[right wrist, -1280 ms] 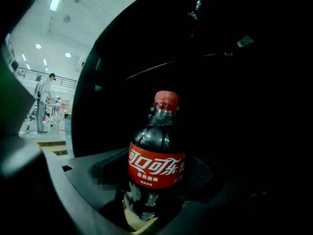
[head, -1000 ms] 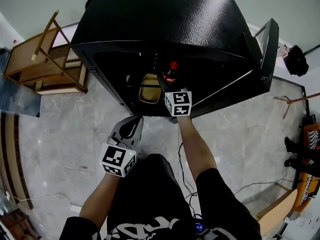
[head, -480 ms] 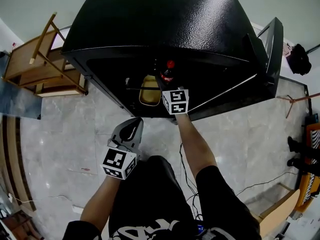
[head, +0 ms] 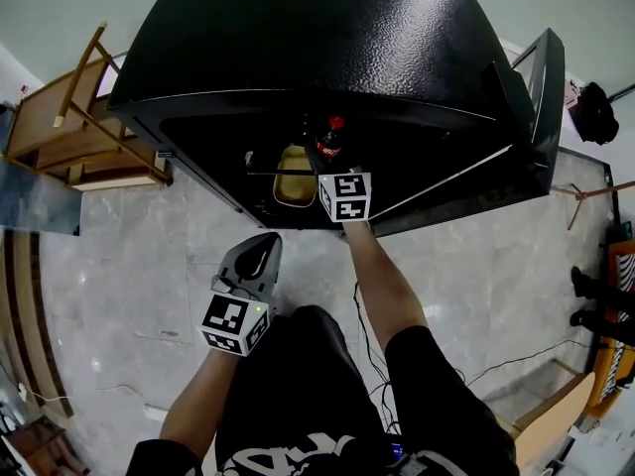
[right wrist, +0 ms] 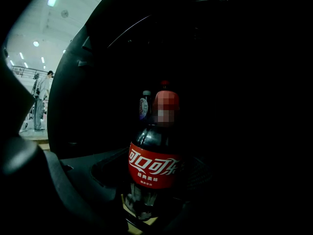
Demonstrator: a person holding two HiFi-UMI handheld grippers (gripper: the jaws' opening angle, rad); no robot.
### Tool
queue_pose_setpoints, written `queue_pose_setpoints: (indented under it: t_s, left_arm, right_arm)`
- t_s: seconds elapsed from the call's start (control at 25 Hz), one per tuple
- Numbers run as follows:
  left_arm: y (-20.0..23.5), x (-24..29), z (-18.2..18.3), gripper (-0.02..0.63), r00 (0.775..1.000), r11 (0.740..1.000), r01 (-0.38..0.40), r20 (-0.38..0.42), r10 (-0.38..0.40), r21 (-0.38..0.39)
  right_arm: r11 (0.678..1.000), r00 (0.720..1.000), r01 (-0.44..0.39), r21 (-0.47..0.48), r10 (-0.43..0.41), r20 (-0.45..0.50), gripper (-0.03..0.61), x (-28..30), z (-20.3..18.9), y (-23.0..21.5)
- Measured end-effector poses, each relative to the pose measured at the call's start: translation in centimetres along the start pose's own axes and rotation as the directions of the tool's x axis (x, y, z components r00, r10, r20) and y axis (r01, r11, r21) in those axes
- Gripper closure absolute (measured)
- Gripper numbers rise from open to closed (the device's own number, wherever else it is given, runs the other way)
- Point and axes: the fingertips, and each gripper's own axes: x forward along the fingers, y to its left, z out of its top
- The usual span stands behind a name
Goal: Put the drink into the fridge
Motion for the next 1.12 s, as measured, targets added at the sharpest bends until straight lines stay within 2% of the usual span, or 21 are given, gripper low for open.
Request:
queue_pose_setpoints:
  t_s: [0.16, 0.32, 0.76, 1.12]
  left_arm:
    - [-0.4, 0.2, -0.1, 0.606, 1.000, 1.000, 0.006, -0.009, -0.006, -0.014]
    - [-1.0, 0.3, 0.1, 0.606, 1.000, 1.000, 0.020, -0.017, -0.020, -0.016]
    - [-0.8, -0.5, 0.0, 0.606, 1.000, 1.000, 0.010, -0.028, -0.011, -0.027]
    - [-2.3, -1.9, 1.6, 0.606, 1.000, 0.999, 0.018, -0.024, -0.019, -0.033]
  right_arm:
    - [0.999, 1.000, 0.005, 0.049, -0.004, -0.014, 0.236, -0.6, -0.3, -0.4]
    - [0.999, 0.999, -0.011, 0.030, 0.012, -0.036, 0.238, -0.9, -0.7, 0.3]
    - [0.998, 0.998, -0.007, 0.067, 0.011, -0.054, 0.249, -1.6, -1.4, 1.0]
    - [0.995, 0.997, 0.007, 0.100, 0.001, -0.083, 0.249, -4.9, -0.8, 1.4]
